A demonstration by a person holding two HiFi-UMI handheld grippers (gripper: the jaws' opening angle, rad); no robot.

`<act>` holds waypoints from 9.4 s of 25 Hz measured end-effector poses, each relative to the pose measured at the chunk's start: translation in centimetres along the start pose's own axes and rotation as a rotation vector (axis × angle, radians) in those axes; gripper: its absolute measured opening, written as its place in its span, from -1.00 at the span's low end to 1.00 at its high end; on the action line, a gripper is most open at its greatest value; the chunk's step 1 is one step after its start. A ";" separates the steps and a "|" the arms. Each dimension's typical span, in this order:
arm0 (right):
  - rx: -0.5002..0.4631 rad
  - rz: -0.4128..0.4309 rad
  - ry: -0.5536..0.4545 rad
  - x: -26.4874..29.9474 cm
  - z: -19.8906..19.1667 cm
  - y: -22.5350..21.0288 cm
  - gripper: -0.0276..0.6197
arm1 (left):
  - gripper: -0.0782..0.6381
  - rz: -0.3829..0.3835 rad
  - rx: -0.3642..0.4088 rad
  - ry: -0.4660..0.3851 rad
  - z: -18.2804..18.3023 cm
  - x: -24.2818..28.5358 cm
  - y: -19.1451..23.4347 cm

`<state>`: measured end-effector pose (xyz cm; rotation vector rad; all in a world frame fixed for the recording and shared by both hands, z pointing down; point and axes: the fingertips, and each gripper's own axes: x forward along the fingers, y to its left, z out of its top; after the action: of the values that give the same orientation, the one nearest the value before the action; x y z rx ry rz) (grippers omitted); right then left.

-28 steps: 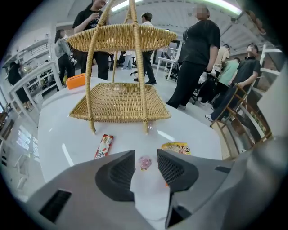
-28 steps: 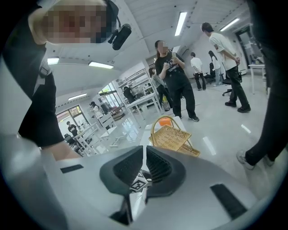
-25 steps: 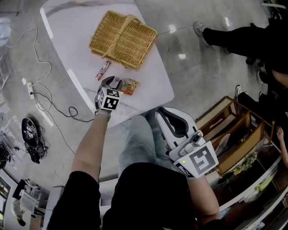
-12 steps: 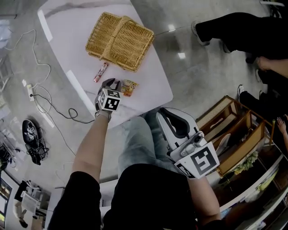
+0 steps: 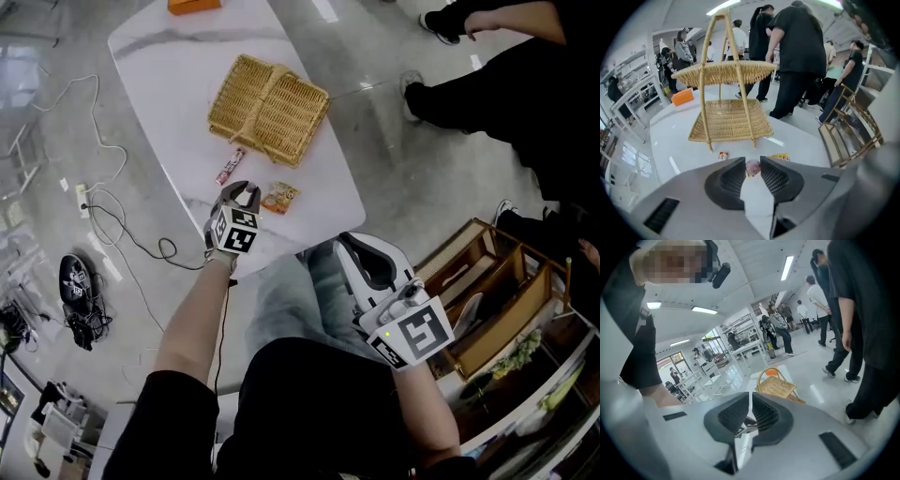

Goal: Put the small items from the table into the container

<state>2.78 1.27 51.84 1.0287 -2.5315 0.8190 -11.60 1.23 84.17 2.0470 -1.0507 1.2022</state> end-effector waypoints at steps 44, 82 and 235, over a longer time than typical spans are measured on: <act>0.057 -0.159 -0.089 -1.2 4.3 2.8 -0.88 | -0.50 0.049 0.118 -0.216 17.2 -7.6 11.0; -0.011 -0.147 -0.112 -1.0 6.8 3.3 -0.88 | -0.49 -0.010 0.045 -0.356 18.1 -14.0 8.9; 0.155 0.000 0.120 2.7 -6.7 3.4 -0.88 | -0.41 0.020 0.005 0.215 -8.0 6.5 8.3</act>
<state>-1.14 5.78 57.03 0.9933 -2.3985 1.0576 -20.28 0.45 94.09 1.8650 -0.9670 1.4003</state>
